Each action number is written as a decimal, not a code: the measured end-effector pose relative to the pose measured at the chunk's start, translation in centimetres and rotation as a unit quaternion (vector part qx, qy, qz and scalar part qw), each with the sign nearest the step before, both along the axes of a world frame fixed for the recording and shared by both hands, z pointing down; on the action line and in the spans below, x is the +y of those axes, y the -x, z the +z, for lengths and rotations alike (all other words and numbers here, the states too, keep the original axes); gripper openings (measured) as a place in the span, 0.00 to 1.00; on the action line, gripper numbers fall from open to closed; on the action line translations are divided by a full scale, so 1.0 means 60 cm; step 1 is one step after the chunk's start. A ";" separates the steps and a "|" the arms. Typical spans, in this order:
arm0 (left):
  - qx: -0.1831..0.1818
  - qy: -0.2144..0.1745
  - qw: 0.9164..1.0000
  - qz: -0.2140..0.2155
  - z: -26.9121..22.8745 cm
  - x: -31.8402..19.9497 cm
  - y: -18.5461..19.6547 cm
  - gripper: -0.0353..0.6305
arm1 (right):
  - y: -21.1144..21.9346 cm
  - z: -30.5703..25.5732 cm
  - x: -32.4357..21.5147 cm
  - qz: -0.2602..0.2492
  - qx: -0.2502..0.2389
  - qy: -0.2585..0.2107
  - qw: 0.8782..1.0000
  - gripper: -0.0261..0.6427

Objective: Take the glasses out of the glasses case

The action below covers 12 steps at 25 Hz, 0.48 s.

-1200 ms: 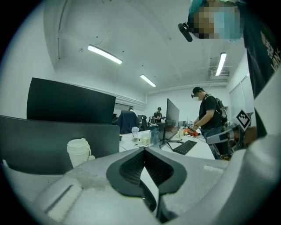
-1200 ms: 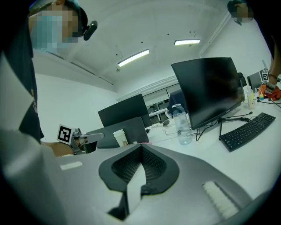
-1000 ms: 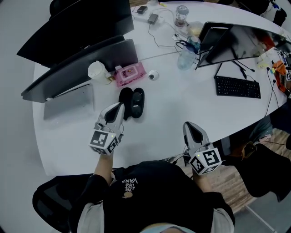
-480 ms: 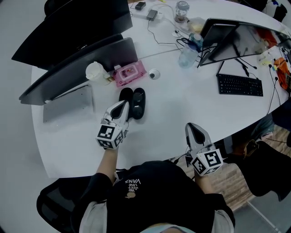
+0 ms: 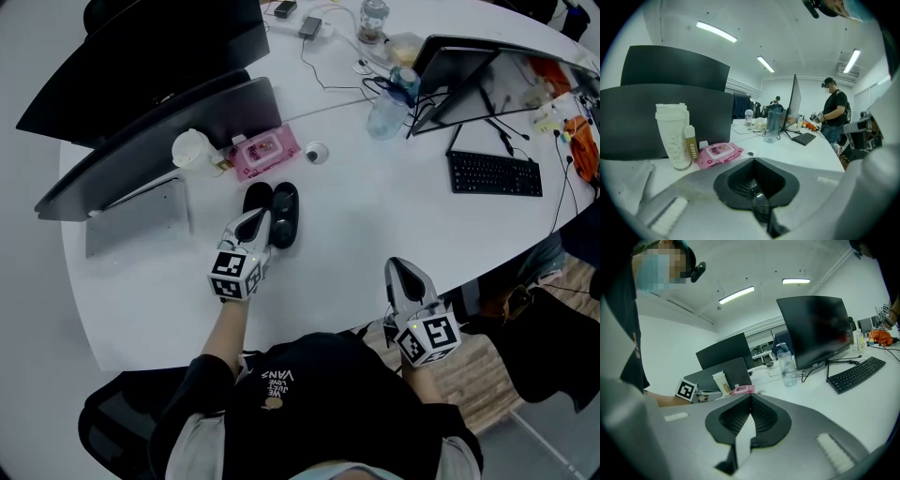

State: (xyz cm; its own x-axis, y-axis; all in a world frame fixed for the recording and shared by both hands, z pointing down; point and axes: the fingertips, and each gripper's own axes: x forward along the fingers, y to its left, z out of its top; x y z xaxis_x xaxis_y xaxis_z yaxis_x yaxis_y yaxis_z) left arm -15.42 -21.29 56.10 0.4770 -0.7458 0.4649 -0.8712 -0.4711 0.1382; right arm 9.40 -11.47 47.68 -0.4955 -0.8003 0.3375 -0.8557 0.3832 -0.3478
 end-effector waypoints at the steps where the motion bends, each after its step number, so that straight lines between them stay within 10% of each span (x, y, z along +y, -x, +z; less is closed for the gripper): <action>1: -0.001 0.006 1.000 0.000 0.008 0.000 -0.003 0.06 | -0.002 0.001 0.001 0.001 0.001 0.001 1.000 0.04; 12: -0.020 0.070 0.997 -0.001 0.088 -0.002 -0.018 0.10 | -0.009 0.012 0.003 0.012 0.013 0.010 1.000 0.04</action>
State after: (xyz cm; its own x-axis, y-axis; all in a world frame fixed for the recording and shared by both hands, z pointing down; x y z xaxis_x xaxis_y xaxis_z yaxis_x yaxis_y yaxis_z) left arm -14.31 -21.41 61.35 0.4544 -0.6726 0.5840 -0.8783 -0.4477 0.1677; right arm 9.92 -11.27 48.40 -0.4676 -0.8051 0.3650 -0.8731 0.3561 -0.3330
